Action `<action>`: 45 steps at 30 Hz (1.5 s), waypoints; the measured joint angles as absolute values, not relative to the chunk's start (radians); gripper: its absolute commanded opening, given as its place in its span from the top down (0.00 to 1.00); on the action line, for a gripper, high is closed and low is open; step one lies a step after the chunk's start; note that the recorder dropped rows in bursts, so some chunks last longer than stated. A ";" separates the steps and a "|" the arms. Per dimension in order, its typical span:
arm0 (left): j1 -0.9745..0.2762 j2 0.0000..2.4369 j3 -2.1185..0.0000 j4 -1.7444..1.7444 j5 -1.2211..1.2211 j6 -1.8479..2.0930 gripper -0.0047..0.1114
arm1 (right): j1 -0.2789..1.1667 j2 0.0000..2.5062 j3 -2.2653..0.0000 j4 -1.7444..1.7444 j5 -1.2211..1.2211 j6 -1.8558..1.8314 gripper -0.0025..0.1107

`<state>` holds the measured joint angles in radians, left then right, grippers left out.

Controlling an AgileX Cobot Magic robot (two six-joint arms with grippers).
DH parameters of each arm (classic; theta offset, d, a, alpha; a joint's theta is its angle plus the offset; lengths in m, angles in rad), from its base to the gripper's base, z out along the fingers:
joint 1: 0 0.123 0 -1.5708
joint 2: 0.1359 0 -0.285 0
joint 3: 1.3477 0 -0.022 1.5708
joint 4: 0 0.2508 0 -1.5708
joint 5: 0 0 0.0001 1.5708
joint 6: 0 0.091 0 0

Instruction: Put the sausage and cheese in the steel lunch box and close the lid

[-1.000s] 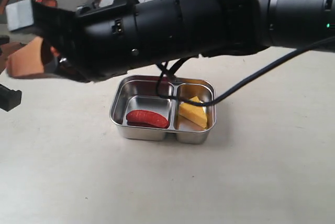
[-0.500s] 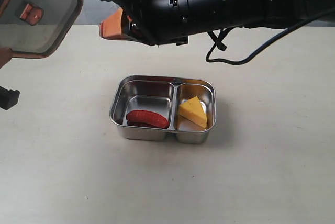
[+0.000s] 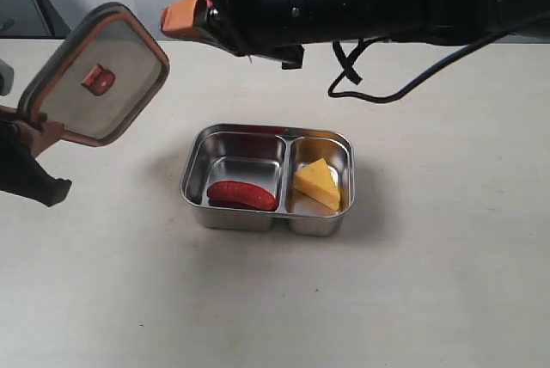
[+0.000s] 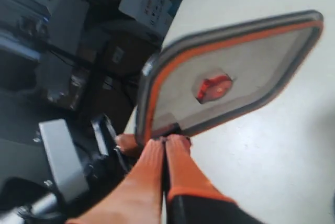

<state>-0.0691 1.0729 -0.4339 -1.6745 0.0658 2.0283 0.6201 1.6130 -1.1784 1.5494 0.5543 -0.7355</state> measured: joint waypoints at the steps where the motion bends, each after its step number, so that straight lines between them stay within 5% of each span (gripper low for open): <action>1: -0.087 1.082 -0.436 -1.670 0.057 2.028 0.96 | 0.620 1.621 -1.178 1.587 0.566 -0.724 0.92; 8: -0.222 1.131 -0.474 -1.630 -0.109 2.028 0.96 | 0.627 1.711 -1.178 1.645 0.705 -0.658 0.32; 10: -0.252 1.133 -0.481 -1.612 -0.151 2.030 0.96 | 0.637 1.722 -1.178 1.655 0.708 -0.655 0.27; 17: -0.346 1.136 -0.487 -1.548 -0.270 2.030 0.96 | 0.710 1.731 -1.181 1.727 0.576 -0.651 0.52; 24: -0.440 1.136 -0.488 -1.518 -0.352 2.030 0.96 | 0.778 1.794 -1.276 1.734 0.546 -0.651 0.43; 27: -0.469 1.136 -0.488 -1.518 -0.405 2.035 0.96 | 0.793 1.827 -1.319 1.736 0.528 -0.649 0.48; 35: -0.528 1.136 -0.489 -1.520 -0.483 2.042 0.96 | 0.806 1.859 -1.336 1.734 0.490 -0.649 0.98; 45: -0.528 1.136 -0.490 -1.529 -0.439 2.042 0.93 | 0.788 1.857 -1.338 1.611 0.501 -0.643 0.99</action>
